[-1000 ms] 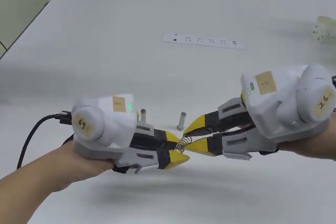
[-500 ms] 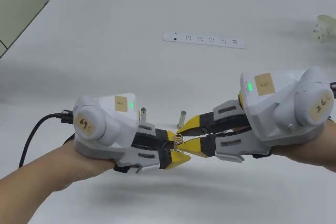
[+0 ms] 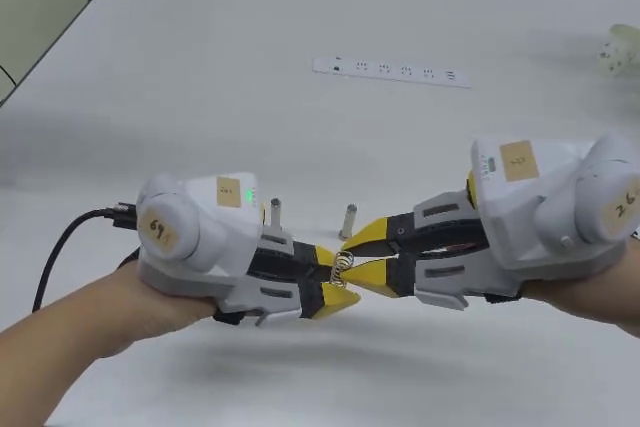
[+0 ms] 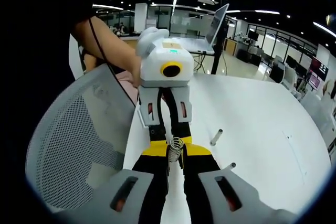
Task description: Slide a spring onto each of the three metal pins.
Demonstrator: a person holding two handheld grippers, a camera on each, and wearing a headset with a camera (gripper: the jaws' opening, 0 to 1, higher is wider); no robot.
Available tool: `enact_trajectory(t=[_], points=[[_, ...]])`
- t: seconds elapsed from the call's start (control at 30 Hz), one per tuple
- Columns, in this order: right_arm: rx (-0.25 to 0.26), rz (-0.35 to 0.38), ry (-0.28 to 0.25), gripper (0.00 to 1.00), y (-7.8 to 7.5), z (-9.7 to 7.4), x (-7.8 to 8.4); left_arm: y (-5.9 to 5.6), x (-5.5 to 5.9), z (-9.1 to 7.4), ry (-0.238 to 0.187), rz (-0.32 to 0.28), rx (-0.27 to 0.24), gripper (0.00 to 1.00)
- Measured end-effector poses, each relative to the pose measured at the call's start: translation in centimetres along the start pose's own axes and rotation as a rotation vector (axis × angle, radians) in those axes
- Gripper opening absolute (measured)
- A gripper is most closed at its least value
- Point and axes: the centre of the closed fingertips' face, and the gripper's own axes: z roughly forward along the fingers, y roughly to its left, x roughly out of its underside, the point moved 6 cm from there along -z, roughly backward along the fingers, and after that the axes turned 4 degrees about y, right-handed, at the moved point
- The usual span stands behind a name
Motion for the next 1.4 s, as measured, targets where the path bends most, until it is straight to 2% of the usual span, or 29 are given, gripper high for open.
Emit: enact_trajectory(t=[0.37, 0.7, 1.03, 1.4], points=[[0.018, 0.012, -0.011, 0.07, -0.2, -0.1, -0.1, 0.4, -0.2, 0.0, -0.012, -0.043, -0.02, 0.03], [0.036, 0.003, -0.006, 0.07, -0.6, -0.3, -0.1, 0.5, -0.1, 0.0, -0.009, -0.05, -0.03, 0.11], [0.048, 0.004, -0.01, 0.07, -0.8, -0.4, -0.2, 1.2, -0.2, -0.7, -0.026, -0.057, -0.077, 0.21], [0.073, -0.001, -0.003, 0.07, -1.4, -0.5, -0.3, 2.1, -0.2, -2.0, -0.062, -0.066, -0.14, 0.31]])
